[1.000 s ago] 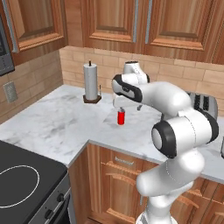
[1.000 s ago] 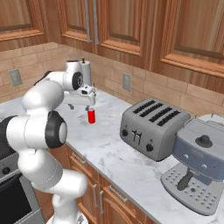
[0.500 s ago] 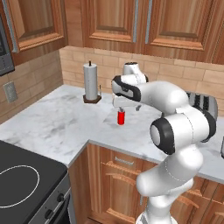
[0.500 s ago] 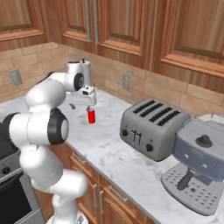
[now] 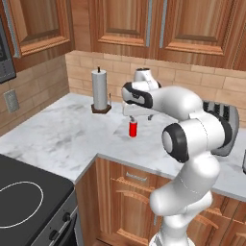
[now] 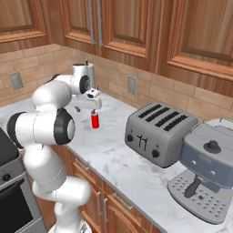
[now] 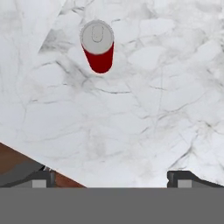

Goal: Four empty soda cans are scattered around the kitchen. Gather all the cans and cluster them next to the stove for recycling.

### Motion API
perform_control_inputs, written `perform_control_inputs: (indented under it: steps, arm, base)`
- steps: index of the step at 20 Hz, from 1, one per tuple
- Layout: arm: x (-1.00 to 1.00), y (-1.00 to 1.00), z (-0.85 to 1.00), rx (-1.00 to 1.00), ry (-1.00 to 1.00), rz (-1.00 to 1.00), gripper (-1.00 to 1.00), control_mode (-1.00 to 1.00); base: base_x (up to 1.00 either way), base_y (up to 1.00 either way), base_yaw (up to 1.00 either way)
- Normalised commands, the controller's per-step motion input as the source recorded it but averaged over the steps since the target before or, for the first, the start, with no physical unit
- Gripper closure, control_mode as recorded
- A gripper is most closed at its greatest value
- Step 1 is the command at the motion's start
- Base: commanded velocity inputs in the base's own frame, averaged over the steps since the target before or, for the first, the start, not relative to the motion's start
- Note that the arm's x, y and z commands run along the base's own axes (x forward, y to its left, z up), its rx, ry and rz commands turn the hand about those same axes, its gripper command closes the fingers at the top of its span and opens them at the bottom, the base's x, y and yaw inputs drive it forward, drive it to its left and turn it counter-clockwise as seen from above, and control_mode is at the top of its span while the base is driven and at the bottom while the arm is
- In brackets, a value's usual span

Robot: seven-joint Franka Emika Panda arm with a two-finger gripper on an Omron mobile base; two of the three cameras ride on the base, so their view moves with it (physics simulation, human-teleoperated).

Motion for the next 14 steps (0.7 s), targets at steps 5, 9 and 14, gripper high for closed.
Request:
perform_control_inputs:
  steps: [5,9,14]
  arm:
    - [0.2,0.0,-0.14,0.0,0.0,-0.03,-1.0,-1.0]
    - [0.21,0.0,-0.1,0.0,0.0,-0.03,-1.0,-1.0]
    - [0.21,0.0,-0.11,0.0,0.0,-0.02,-1.0,-1.0]
  base:
    - [0.0,0.0,0.0]
    - [0.0,0.0,0.0]
    - [0.0,0.0,0.0]
